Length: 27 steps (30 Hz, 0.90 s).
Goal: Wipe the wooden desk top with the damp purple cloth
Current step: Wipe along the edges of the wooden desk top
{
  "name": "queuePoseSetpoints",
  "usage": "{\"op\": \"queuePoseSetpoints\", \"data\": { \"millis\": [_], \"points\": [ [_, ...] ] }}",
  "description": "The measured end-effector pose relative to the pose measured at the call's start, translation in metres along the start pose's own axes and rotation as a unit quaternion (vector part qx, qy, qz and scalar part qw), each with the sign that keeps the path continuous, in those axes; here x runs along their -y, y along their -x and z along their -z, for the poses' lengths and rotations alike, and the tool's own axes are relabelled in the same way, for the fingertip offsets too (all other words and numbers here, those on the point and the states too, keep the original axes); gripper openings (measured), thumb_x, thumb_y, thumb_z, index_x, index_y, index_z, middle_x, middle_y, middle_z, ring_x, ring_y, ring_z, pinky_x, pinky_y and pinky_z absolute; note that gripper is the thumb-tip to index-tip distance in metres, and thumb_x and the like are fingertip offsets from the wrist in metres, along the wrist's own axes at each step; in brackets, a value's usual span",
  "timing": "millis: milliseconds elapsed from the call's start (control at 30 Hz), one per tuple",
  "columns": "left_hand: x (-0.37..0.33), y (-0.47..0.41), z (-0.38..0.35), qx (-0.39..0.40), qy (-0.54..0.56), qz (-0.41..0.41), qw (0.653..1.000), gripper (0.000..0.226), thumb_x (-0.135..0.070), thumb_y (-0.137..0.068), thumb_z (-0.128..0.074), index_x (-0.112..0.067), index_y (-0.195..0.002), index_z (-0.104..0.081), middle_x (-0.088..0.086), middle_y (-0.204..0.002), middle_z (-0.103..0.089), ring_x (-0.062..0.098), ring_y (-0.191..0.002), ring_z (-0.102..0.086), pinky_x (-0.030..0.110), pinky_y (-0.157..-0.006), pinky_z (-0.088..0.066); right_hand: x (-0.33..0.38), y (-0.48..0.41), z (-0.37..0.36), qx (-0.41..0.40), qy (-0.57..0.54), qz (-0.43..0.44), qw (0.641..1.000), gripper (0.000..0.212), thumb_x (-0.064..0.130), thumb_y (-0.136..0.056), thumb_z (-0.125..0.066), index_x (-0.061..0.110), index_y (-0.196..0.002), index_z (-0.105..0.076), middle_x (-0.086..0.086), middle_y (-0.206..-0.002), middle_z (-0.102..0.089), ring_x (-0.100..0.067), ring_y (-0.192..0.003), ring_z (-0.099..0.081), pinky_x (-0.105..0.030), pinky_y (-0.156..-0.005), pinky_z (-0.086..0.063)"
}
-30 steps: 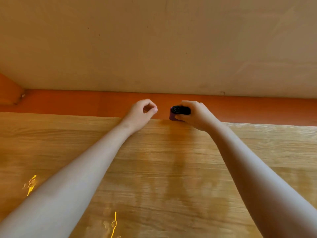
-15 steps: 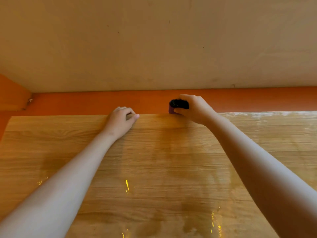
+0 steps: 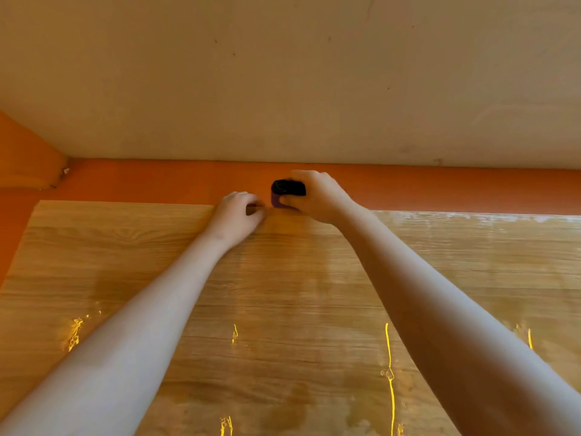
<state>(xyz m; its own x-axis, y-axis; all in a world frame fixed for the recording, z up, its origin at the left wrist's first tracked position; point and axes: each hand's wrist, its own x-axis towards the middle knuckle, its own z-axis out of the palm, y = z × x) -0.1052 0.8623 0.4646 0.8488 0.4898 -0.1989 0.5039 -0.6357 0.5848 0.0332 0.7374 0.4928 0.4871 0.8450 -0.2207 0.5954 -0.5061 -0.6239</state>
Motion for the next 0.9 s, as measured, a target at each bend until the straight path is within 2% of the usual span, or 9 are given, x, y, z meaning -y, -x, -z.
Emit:
{"op": "queuePoseSetpoints", "data": {
  "millis": [100,200,400,467,533,600,667,733,900],
  "points": [
    [-0.001,0.001,0.000,-0.010,0.002,0.008,1.000,0.024,-0.029,-0.094,-0.058,-0.012,-0.106,-0.071,0.005,-0.110,-0.067,0.022,-0.109,-0.054,0.026,-0.083,-0.034,0.003,-0.008,-0.005,0.020,-0.014,0.010,1.000,0.028,0.032,-0.087,-0.064,0.018,-0.111,-0.061,-0.002,-0.102,-0.066,-0.020,-0.090,-0.061,-0.036,-0.077,-0.052],
    [0.000,0.002,0.000,-0.001,0.007,0.013,1.000,0.025,-0.032,-0.095,-0.057,-0.015,-0.105,-0.071,0.001,-0.112,-0.066,0.019,-0.112,-0.052,0.026,-0.087,-0.031,-0.019,0.001,0.016,0.049,-0.023,-0.009,0.998,0.025,0.031,-0.088,-0.064,0.021,-0.109,-0.060,0.001,-0.101,-0.064,-0.017,-0.088,-0.059,-0.031,-0.075,-0.051],
    [0.001,0.003,-0.001,-0.004,0.020,0.021,1.000,0.021,-0.034,-0.093,-0.059,-0.019,-0.096,-0.073,-0.005,-0.106,-0.067,0.016,-0.109,-0.052,0.029,-0.089,-0.033,-0.066,0.016,0.058,0.097,-0.034,-0.070,0.992,0.007,0.029,-0.087,-0.066,0.027,-0.090,-0.060,0.004,-0.086,-0.062,-0.015,-0.076,-0.057,-0.025,-0.063,-0.043],
    [0.001,0.003,-0.002,0.002,0.015,0.027,1.000,0.022,-0.035,-0.093,-0.058,-0.018,-0.098,-0.072,-0.005,-0.107,-0.067,0.016,-0.111,-0.052,0.028,-0.090,-0.032,-0.061,0.012,0.054,0.100,-0.033,-0.063,0.993,0.007,0.028,-0.087,-0.066,0.029,-0.090,-0.060,0.004,-0.086,-0.062,-0.014,-0.076,-0.057,-0.025,-0.063,-0.044],
    [-0.001,0.002,0.001,0.005,0.028,0.030,0.999,0.024,-0.033,-0.094,-0.058,-0.019,-0.110,-0.069,-0.004,-0.112,-0.063,0.016,-0.114,-0.050,0.028,-0.093,-0.033,-0.047,0.003,0.042,0.095,-0.034,-0.042,0.994,0.010,0.029,-0.087,-0.066,0.029,-0.095,-0.060,0.008,-0.086,-0.060,-0.011,-0.076,-0.056,-0.024,-0.063,-0.043],
    [0.000,0.006,0.013,-0.033,0.096,0.056,0.993,0.034,-0.032,-0.095,-0.057,-0.019,-0.126,-0.060,-0.004,-0.118,-0.059,0.014,-0.117,-0.049,0.025,-0.094,-0.033,-0.027,-0.007,0.026,0.089,-0.031,-0.018,0.995,0.016,0.029,-0.087,-0.066,0.027,-0.102,-0.060,0.010,-0.088,-0.058,-0.010,-0.078,-0.054,-0.023,-0.064,-0.042],
    [0.012,0.019,0.033,-0.112,0.124,0.081,0.983,0.038,-0.031,-0.097,-0.053,-0.018,-0.133,-0.055,-0.004,-0.124,-0.055,0.009,-0.120,-0.046,0.022,-0.095,-0.031,-0.006,-0.018,0.010,0.090,-0.023,-0.001,0.996,0.022,0.029,-0.087,-0.065,0.025,-0.108,-0.060,0.009,-0.092,-0.058,-0.011,-0.082,-0.054,-0.022,-0.063,-0.041],
    [0.037,0.041,0.054,-0.158,0.088,0.101,0.978,0.037,-0.029,-0.098,-0.052,-0.017,-0.133,-0.054,-0.004,-0.129,-0.053,0.010,-0.124,-0.043,0.023,-0.098,-0.030,0.013,-0.029,-0.003,0.099,-0.020,0.004,0.995,0.027,0.029,-0.088,-0.065,0.021,-0.113,-0.060,0.005,-0.098,-0.060,-0.014,-0.087,-0.056,-0.023,-0.066,-0.043],
    [0.112,0.111,0.083,-0.181,-0.021,0.149,0.972,0.036,-0.022,-0.095,-0.056,-0.011,-0.130,-0.055,0.008,-0.134,-0.051,0.025,-0.128,-0.040,0.034,-0.104,-0.032,0.062,-0.054,-0.038,0.101,-0.036,0.012,0.994,0.036,0.030,-0.088,-0.065,0.020,-0.122,-0.059,0.000,-0.107,-0.064,-0.019,-0.096,-0.059,-0.033,-0.080,-0.052]
  ]
}}
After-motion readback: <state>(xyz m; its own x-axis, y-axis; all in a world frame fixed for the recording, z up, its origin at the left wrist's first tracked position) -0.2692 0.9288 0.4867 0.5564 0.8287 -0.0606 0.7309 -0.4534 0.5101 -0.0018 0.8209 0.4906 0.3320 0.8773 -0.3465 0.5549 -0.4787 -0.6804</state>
